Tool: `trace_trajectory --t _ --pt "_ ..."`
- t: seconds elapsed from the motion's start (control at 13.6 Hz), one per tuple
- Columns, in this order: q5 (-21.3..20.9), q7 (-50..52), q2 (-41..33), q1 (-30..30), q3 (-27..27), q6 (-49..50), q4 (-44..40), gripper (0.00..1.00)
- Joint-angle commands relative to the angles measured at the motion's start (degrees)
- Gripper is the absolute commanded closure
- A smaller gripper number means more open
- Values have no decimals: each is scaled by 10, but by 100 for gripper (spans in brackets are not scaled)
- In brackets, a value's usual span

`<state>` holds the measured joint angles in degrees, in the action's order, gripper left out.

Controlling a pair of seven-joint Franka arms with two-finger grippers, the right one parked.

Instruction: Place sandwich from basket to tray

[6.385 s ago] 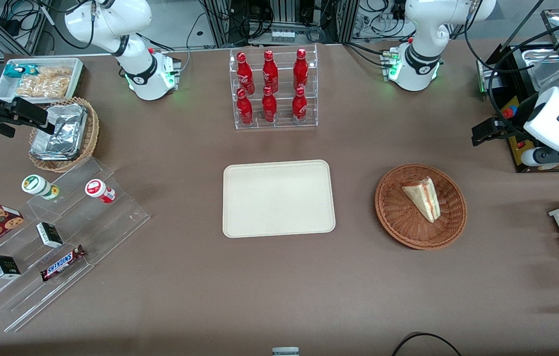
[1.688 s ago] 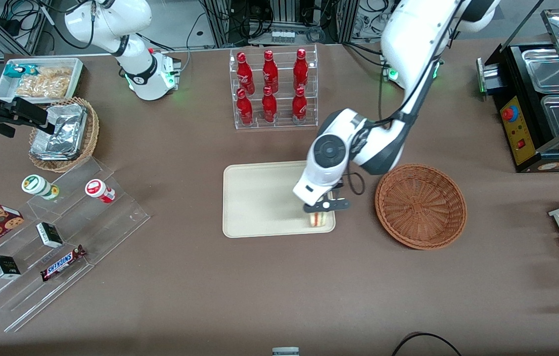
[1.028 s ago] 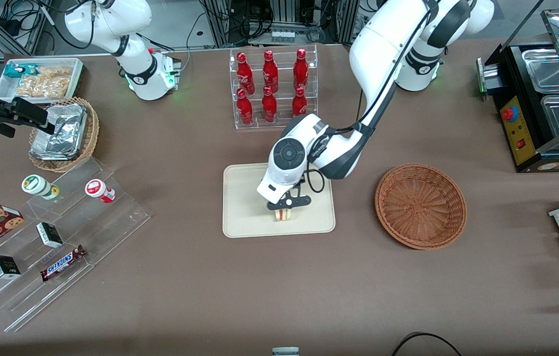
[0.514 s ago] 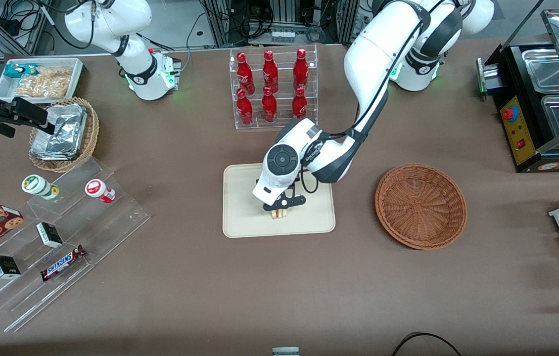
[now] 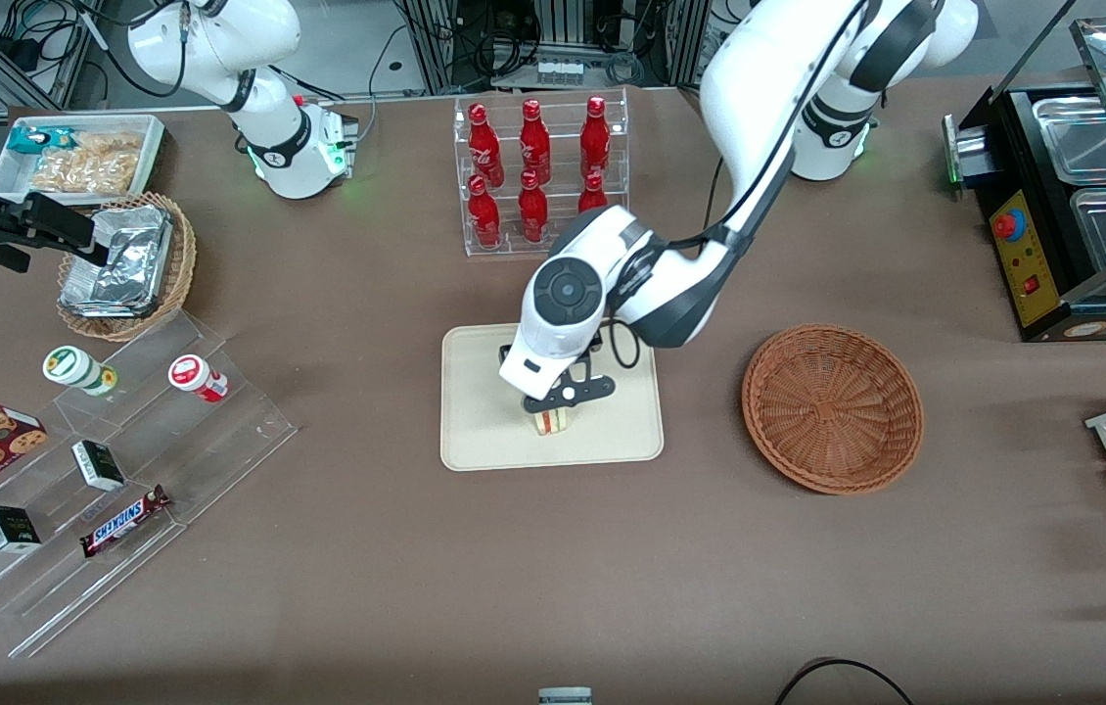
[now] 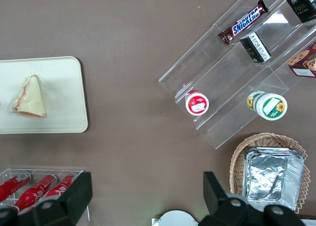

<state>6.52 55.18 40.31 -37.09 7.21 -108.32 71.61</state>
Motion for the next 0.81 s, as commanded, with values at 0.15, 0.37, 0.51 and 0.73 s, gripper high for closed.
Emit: trace_trajectory --t 0.15,0.37,0.51,0.73 --pt "-12 -6 -81 18 -74 124 43 0" --pt "-13 -80 -125 26 -125 140 98 0" --pt "-13 -104 -139 47 -140 156 103 0" --pt "-15 -167 -161 87 -141 192 105 0"
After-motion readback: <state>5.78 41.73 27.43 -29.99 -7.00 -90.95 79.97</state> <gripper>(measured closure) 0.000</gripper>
